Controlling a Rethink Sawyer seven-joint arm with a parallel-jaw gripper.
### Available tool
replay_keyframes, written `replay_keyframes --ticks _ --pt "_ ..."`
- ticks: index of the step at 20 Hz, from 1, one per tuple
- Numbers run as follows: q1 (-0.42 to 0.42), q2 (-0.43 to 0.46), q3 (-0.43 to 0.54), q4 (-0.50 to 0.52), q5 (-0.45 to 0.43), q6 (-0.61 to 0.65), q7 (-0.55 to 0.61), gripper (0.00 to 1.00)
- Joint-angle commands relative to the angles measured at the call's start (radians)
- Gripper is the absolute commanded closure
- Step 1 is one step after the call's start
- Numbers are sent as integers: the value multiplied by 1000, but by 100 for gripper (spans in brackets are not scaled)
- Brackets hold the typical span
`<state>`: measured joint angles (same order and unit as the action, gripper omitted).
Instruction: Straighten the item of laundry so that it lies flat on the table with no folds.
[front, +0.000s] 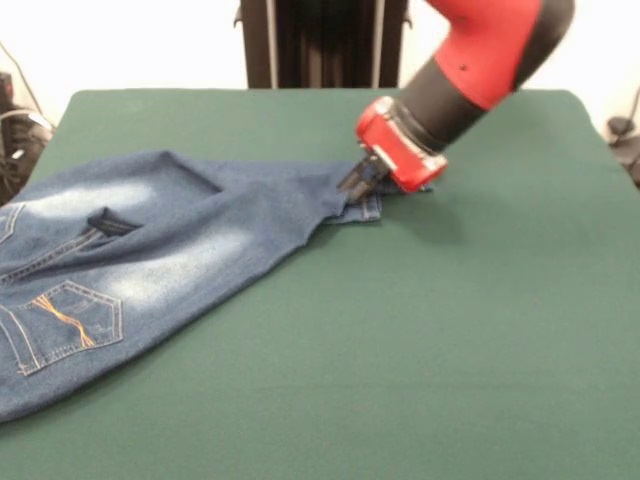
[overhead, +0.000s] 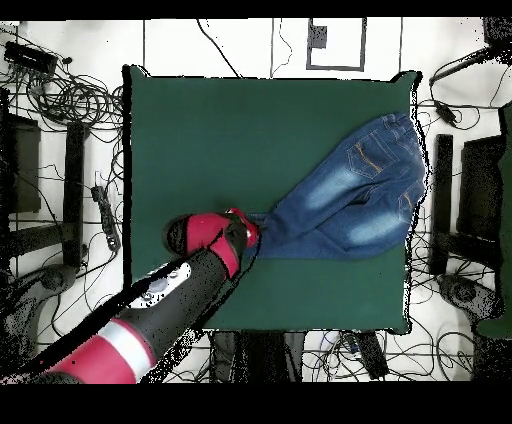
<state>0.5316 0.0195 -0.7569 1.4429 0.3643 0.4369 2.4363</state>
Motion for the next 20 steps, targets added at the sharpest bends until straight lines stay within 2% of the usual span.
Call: replay_keyframes --ticks 1,10,20 --pt "89 68 -5 -173 134 131 367 100" --pt "123 92 -65 -245 179 195 434 100" --pt "109 149 -52 -329 246 95 488 100"
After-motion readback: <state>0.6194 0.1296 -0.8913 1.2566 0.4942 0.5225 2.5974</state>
